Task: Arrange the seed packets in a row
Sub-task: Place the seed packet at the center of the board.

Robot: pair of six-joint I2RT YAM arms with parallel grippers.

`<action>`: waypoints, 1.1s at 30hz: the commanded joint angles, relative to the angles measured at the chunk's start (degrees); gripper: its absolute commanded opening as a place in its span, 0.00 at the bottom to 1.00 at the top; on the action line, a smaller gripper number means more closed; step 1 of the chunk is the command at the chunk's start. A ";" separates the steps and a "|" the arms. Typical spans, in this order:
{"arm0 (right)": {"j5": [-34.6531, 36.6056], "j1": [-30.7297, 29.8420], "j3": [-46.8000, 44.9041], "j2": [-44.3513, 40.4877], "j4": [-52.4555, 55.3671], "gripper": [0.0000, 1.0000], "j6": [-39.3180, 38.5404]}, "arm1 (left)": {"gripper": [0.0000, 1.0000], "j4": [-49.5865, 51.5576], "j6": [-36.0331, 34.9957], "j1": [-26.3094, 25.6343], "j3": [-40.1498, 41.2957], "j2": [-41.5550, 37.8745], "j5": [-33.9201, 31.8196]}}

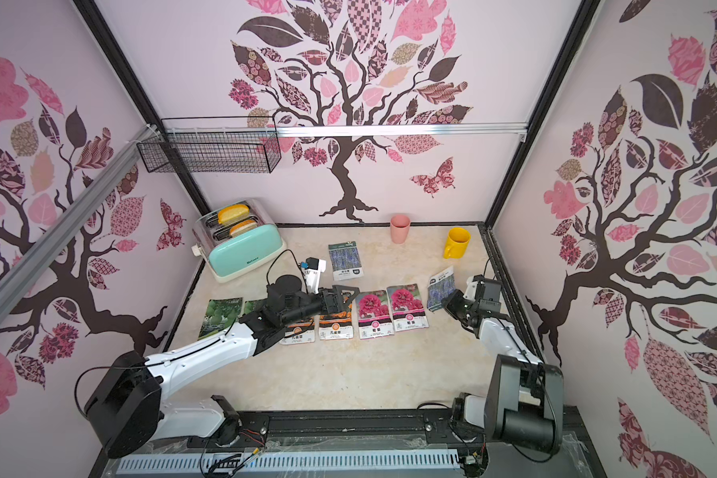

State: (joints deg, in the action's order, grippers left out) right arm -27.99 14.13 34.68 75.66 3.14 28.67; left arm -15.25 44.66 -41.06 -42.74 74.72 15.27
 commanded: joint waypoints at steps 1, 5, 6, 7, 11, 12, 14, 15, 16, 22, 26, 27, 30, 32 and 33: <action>0.98 0.30 3.54 3.93 3.27 0.00 -2.67 | 0.95 -0.44 -3.77 -1.07 2.16 -4.28 -2.36; 2.76 0.59 6.33 8.38 6.85 0.00 -5.02 | 0.94 -0.55 -5.27 -1.99 4.97 -7.14 -4.03; 2.96 0.85 6.35 9.02 6.88 0.00 -5.18 | 0.94 -0.87 -5.52 -2.25 5.54 -7.42 -4.34; 3.32 1.05 6.40 9.46 7.31 0.00 -5.33 | 0.94 -1.23 -5.66 -2.42 5.87 -7.49 -4.45; 5.28 1.42 6.85 11.27 9.31 0.00 -6.74 | 0.94 -2.64 -6.03 -2.54 6.89 -6.81 -4.32; 5.64 1.60 7.11 11.88 9.85 0.00 -7.11 | 0.93 -3.16 -5.98 -2.53 7.18 -6.69 -4.28; 6.29 1.85 7.34 12.70 10.39 0.00 -7.56 | 0.93 -4.24 -5.95 -2.53 7.63 -6.26 -4.28; 6.68 1.95 7.50 13.21 10.63 0.00 -7.70 | 0.93 -4.60 -5.99 -2.55 7.69 -5.95 -4.28; 6.95 1.95 7.68 13.61 10.79 0.00 -7.87 | 0.93 -4.89 -5.93 -2.53 7.76 -5.69 -4.19; 8.25 2.04 8.56 16.19 11.28 0.00 -8.10 | 0.93 -6.09 -6.39 -2.45 8.29 -5.01 -4.10; 8.48 2.13 8.66 15.95 10.93 0.26 -7.62 | 0.93 -6.15 -6.53 -2.20 8.36 -4.74 -4.11; 8.66 2.13 8.85 15.72 11.29 0.34 -7.57 | 0.93 -6.19 -6.56 -2.18 8.38 -4.67 -4.18; 11.36 2.13 9.09 12.77 12.53 0.59 -7.25 | 0.93 -6.12 -6.35 -2.01 8.38 -4.81 -4.28; 13.53 2.15 9.05 9.42 13.07 0.72 -6.79 | 0.93 -6.11 -6.20 -2.01 8.22 -4.91 -4.37; 14.75 2.21 9.23 7.65 13.62 0.75 -6.65 | 0.93 -6.07 -6.17 -2.06 8.12 -4.93 -4.37</action>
State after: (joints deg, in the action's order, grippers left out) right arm -18.17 15.97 43.03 87.22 13.52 21.91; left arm -20.40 39.05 -43.38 -34.65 69.71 11.53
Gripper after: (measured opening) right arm 0.728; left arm 0.928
